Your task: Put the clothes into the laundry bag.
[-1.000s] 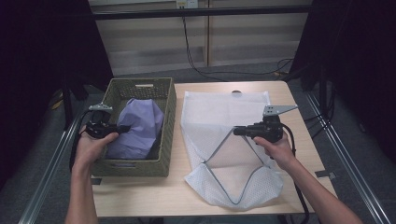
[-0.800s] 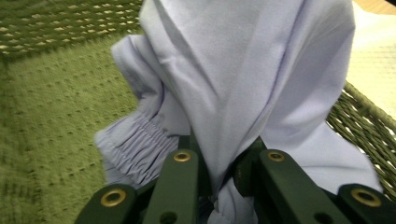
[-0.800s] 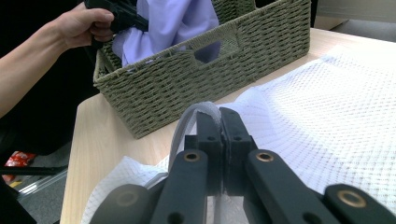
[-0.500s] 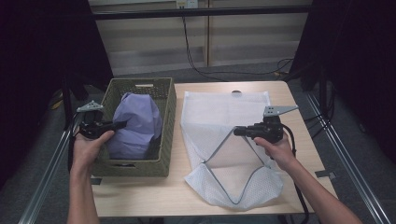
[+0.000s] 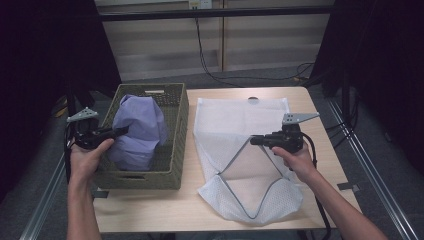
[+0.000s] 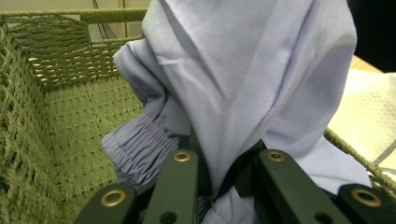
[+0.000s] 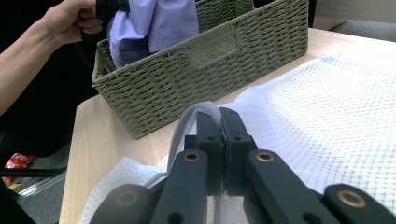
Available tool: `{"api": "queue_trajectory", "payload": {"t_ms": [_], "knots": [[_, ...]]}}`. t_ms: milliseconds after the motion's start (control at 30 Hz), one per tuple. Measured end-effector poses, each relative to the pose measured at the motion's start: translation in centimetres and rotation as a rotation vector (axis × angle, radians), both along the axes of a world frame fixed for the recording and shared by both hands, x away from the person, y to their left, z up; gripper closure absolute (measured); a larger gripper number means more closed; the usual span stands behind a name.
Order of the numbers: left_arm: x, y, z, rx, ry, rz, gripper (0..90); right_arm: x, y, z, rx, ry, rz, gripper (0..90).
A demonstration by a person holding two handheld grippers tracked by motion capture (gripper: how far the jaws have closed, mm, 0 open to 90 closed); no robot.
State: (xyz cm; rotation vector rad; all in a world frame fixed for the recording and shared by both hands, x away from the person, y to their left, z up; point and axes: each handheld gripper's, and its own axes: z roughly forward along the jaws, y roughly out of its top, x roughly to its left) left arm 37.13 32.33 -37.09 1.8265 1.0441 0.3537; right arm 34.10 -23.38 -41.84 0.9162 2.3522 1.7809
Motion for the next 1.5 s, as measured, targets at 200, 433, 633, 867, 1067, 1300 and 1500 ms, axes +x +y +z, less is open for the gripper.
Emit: {"api": "queue_trajectory", "payload": {"t_ms": [200,433,633,867,1067,1300,1500], "knots": [[-0.2,0.0,0.6,-0.032,-0.04,0.019,82.4,0.0,0.0,0.0,-0.002,-0.003,0.001,88.7],[-0.6,-0.2,1.6,-0.068,-0.079,0.028,82.4,0.0,0.1,0.0,-0.003,-0.006,0.003,88.7],[-1.0,-0.4,2.5,-0.083,-0.113,0.038,82.3,0.0,0.1,0.0,-0.005,-0.002,-0.006,88.8],[-1.5,-0.7,3.4,-0.105,-0.155,0.036,82.3,0.0,0.1,0.0,-0.005,-0.003,-0.004,88.8],[-2.2,-1.0,4.7,-0.123,-0.206,0.022,82.2,0.0,0.2,-0.1,-0.008,-0.001,-0.004,88.8],[-3.0,-1.3,5.9,-0.148,-0.257,0.025,82.2,0.0,0.2,-0.1,-0.008,0.0,-0.001,88.8],[-4.0,-1.8,7.4,-0.119,-0.297,0.018,82.0,0.0,0.2,-0.1,-0.006,0.0,0.0,88.8]]}}
